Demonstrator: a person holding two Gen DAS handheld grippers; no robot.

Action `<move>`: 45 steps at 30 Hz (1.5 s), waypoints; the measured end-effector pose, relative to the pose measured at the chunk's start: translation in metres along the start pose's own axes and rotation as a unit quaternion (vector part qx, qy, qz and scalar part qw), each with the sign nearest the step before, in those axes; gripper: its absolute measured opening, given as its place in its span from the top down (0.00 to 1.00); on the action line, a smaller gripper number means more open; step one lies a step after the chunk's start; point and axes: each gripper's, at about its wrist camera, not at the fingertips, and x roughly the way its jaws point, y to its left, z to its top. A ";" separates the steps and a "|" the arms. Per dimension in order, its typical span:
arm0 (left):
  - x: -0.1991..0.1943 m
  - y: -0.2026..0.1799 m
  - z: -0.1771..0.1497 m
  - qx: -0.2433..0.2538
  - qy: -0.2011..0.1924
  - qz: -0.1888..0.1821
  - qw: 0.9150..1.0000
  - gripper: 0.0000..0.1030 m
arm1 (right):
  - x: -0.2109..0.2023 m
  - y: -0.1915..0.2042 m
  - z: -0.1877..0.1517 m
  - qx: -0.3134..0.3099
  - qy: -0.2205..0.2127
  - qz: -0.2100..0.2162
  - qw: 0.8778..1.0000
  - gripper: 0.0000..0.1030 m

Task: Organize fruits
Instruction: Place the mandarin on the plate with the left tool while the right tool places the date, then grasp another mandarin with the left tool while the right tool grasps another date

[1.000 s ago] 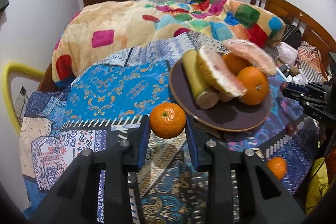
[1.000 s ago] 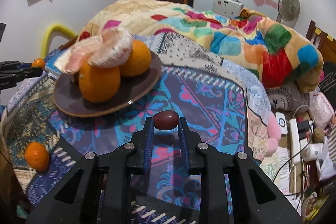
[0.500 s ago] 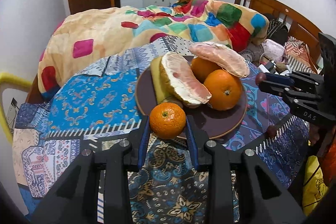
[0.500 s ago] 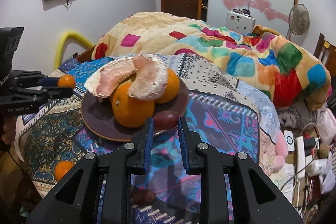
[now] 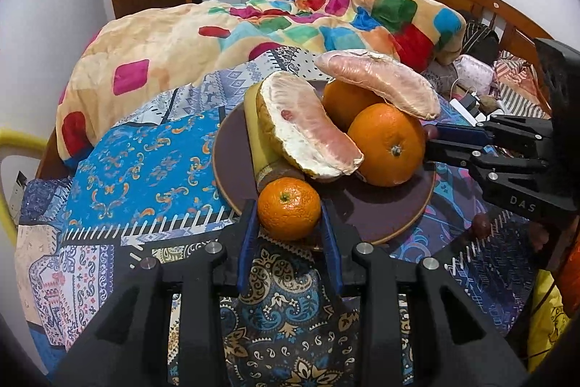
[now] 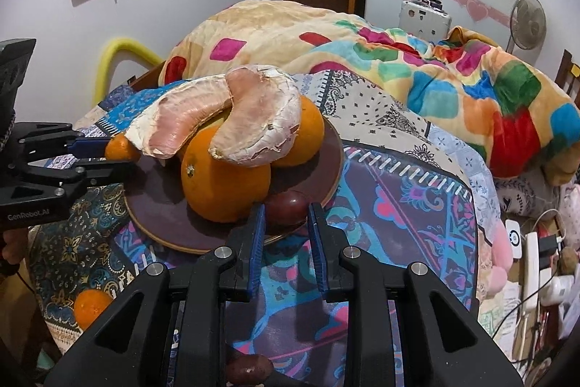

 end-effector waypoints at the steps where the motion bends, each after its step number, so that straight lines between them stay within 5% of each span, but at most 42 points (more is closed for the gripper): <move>1: 0.001 -0.001 0.001 0.001 0.002 0.003 1.000 0.67 | 0.000 0.001 0.000 -0.002 -0.001 0.000 1.000 0.78; 7: -0.002 -0.003 -0.001 0.000 0.002 0.000 1.000 0.56 | -0.003 0.003 -0.001 -0.005 0.002 -0.002 1.000 0.77; 23: -0.057 -0.023 -0.013 -0.017 -0.027 0.003 0.999 0.53 | -0.059 0.008 -0.008 0.013 -0.033 0.000 0.999 0.74; 31: -0.079 -0.050 -0.038 -0.021 -0.027 0.009 0.999 0.46 | -0.100 0.016 -0.031 0.021 -0.059 -0.006 0.998 0.57; 45: -0.055 -0.083 -0.085 -0.036 0.007 -0.005 0.999 0.43 | -0.110 0.025 -0.086 0.037 -0.050 -0.013 0.998 0.53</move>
